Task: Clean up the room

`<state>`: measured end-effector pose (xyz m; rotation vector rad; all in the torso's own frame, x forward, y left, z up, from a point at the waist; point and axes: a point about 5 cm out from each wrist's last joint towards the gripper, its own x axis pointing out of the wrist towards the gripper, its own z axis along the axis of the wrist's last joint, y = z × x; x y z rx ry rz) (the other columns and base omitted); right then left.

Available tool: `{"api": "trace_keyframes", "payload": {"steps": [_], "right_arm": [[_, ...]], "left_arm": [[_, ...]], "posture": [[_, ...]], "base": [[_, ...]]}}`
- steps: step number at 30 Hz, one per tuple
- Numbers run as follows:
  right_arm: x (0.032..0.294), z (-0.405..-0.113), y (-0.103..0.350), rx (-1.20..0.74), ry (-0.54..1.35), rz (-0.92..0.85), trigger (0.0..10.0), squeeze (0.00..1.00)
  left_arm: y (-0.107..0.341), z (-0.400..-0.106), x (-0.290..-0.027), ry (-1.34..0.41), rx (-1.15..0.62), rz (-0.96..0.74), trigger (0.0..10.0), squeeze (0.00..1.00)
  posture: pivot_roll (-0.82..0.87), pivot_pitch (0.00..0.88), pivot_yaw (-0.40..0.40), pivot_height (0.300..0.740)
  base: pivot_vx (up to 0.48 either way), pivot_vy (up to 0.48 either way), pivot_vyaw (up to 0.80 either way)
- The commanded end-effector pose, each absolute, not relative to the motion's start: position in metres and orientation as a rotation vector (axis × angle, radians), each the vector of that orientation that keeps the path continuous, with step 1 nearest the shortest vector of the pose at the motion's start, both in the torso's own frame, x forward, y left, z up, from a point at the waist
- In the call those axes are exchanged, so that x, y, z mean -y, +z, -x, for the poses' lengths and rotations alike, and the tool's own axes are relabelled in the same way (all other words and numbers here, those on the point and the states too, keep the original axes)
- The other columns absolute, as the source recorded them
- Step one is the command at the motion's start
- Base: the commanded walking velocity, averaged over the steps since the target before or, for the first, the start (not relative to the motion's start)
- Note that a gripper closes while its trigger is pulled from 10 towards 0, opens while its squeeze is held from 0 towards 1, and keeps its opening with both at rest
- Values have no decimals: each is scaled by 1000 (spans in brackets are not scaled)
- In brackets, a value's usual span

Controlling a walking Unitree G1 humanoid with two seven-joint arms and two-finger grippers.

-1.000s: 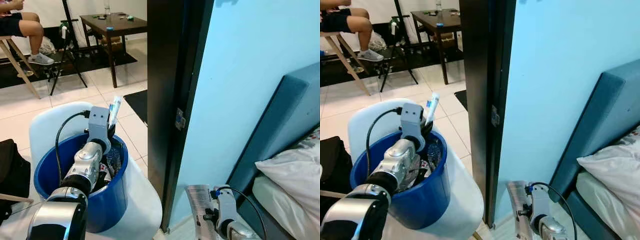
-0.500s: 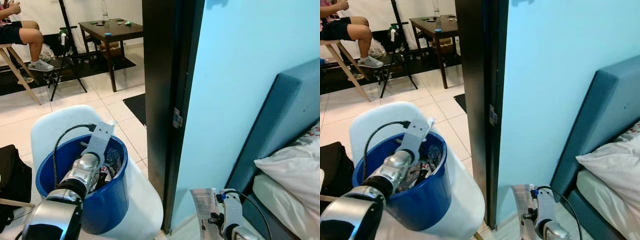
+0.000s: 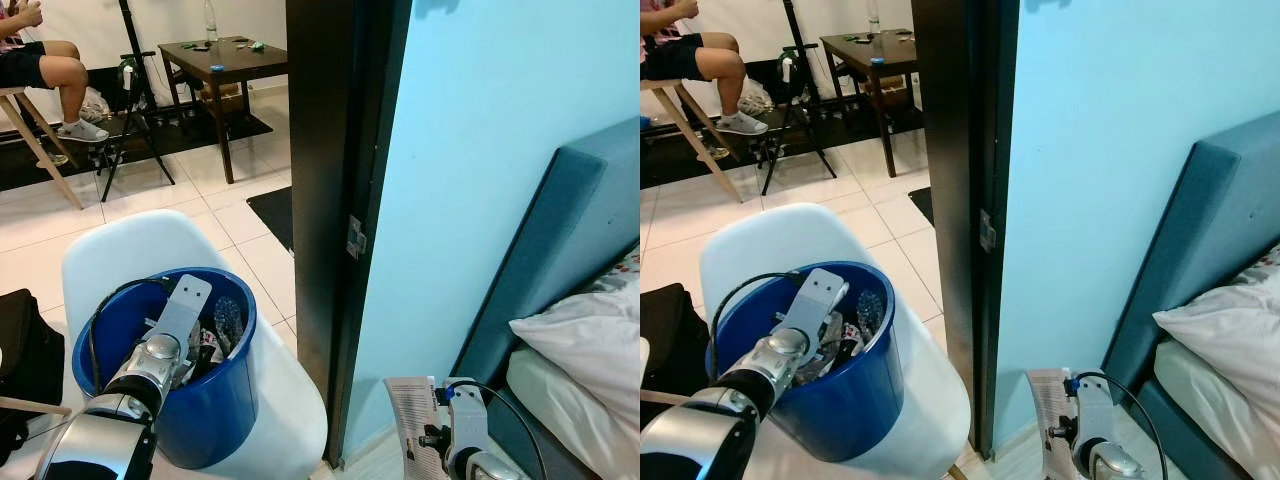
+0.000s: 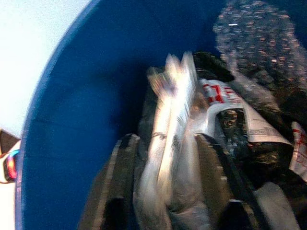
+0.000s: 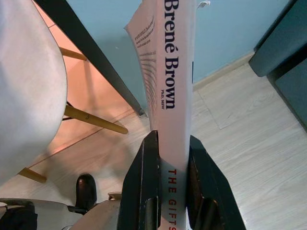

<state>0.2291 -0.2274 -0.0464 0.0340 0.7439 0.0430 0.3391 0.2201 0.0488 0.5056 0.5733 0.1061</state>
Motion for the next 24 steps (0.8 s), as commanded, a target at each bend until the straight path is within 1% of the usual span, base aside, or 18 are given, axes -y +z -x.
{"api": "trace_keyframes", "payload": {"steps": [1,9,11,13,15,16,18,19,20,21,22,24], "right_arm": [[228,-237,-40,-707,43,-36,10000,0],[227,-238,-40,-706,45,-35,10000,0],[228,-238,-39,-705,45,-34,10000,0],[228,-238,-39,-705,45,-34,10000,0],[229,-238,-39,-706,44,-32,10000,0],[229,-238,-39,-708,45,-28,10000,0],[229,-238,-39,-708,45,-28,10000,0],[230,-238,-39,-709,46,-25,10000,0],[230,-238,-39,-709,46,-25,10000,0],[230,-239,-39,-710,46,-23,10000,0],[230,-239,-39,-710,46,-23,10000,0],[230,-240,-38,-706,48,-20,10000,0]], "left_arm": [[49,-336,-232,163,-578,-522,10000,1000],[62,-343,-237,225,-504,-508,10000,1000],[73,-350,-235,170,-457,-583,10000,1000],[73,-350,-235,170,-457,-583,10000,1000],[90,-360,-231,85,-338,-918,10000,1000],[99,-364,-229,60,-277,-1030,10000,1000],[99,-364,-229,60,-277,-1030,10000,1000],[104,-366,-228,44,-239,-1092,10000,1000],[104,-366,-228,44,-239,-1092,10000,1000],[113,-370,-223,27,-177,-1075,10000,1000],[113,-370,-223,27,-177,-1075,10000,1000],[136,-376,-210,-26,6,-1028,10000,1000]], "posture": [[-125,0,14,740],[-125,0,10,740],[-129,0,8,740],[-129,0,8,740],[-126,0,2,740],[-123,0,-1,740],[-123,0,-1,740],[-123,0,-1,740],[-123,0,-1,740],[-122,0,-3,740],[-122,0,-3,740],[-120,0,-7,740]], "base": [[0,0,0],[0,0,0],[0,0,0],[0,0,0],[0,0,0],[0,0,0],[0,0,0],[0,0,0],[0,0,0],[0,0,0],[0,0,0],[0,0,0]]}}
